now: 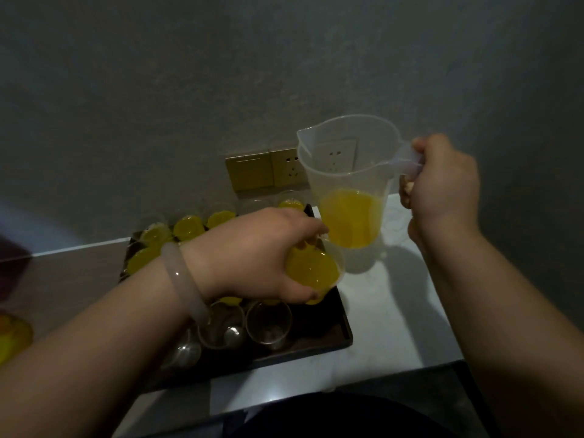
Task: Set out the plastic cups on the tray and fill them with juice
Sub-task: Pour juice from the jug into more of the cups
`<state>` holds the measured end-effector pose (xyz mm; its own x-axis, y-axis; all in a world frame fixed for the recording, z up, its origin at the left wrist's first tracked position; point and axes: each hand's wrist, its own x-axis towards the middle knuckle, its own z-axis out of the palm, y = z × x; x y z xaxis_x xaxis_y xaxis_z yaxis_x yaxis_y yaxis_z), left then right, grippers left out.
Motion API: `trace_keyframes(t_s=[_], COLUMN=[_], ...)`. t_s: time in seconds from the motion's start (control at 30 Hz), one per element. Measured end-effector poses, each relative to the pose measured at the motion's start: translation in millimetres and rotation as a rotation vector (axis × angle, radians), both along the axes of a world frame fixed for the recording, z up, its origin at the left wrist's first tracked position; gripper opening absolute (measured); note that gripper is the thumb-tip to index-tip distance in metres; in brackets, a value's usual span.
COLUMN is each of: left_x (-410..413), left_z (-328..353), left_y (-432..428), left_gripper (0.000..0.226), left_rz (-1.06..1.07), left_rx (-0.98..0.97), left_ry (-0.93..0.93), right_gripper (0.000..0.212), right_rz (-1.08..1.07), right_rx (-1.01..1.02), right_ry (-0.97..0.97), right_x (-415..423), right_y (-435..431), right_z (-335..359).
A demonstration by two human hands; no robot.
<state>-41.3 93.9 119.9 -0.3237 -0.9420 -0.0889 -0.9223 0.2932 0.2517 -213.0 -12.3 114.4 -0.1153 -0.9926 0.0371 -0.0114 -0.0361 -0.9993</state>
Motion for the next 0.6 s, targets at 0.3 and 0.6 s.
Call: trace_keyframes(t_s=[0.3, 0.6], left_x=[-15.1, -14.6], left_z=[-25.5, -59.6], left_y=[-19.2, -29.6], left_gripper=[0.082, 0.075], left_rz=[-0.202, -0.327], left_rx=[0.087, 0.072], left_ry=[-0.164, -0.269], right_gripper=[0.028, 0.029], right_rz=[-0.022, -0.046], right_rx=[-0.031, -0.009], right_ry=[-0.024, -0.041], right_x=[-11.1, -11.0], right_y=[-5.7, -9.0], right_z=[-8.4, -33.2])
